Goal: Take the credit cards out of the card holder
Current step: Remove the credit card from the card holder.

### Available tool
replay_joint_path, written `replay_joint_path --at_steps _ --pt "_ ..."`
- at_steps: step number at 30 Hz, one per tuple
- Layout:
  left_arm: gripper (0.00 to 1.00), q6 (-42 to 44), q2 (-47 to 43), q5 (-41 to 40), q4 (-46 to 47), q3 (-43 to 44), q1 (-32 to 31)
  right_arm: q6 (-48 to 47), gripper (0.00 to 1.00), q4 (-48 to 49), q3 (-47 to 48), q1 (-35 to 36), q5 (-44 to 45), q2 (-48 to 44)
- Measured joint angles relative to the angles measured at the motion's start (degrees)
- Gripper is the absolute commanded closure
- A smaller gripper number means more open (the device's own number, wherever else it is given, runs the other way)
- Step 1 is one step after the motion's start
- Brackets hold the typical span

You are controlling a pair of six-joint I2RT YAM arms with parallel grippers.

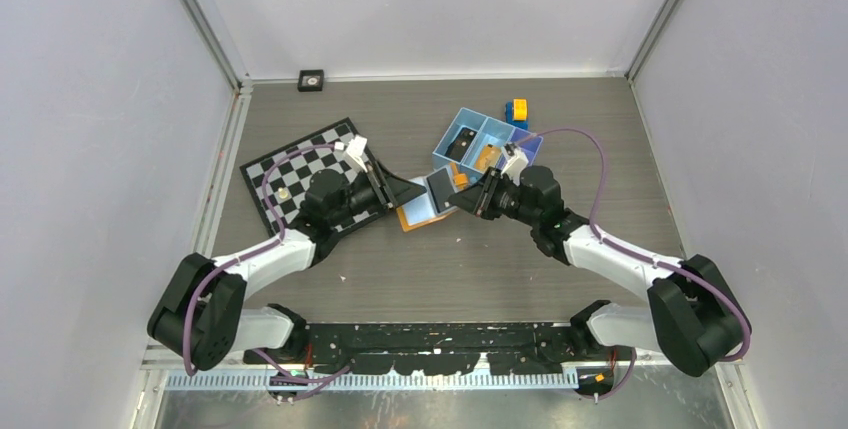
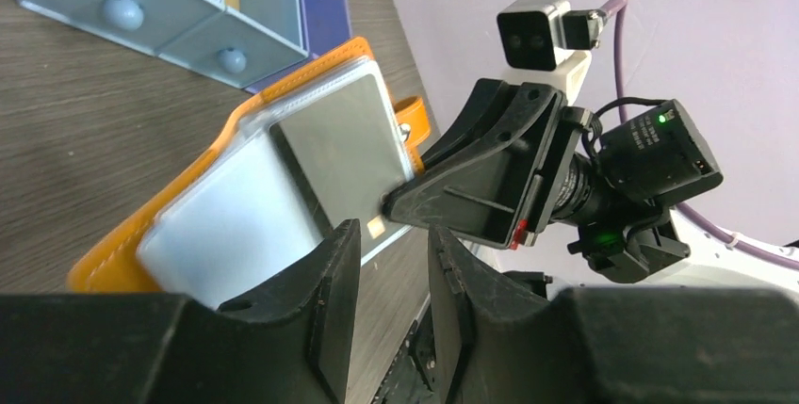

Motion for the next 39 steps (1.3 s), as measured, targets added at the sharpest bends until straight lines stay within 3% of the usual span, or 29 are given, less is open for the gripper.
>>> replay_joint_path --at_steps 15,28,39 --pt "0.66 -5.42 8.37 2.86 8.11 0.0 -0.04 0.96 1.0 2.36 -0.35 1.75 0.55 -1.81" --pt "0.63 -7.98 9.97 4.96 11.56 0.83 0.11 9.75 0.99 13.92 -2.91 -0.37 -3.96 2.08" --pt "0.68 -12.9 12.7 6.14 22.56 0.57 1.09 13.2 0.99 21.24 -2.91 -1.29 -5.01 4.81"
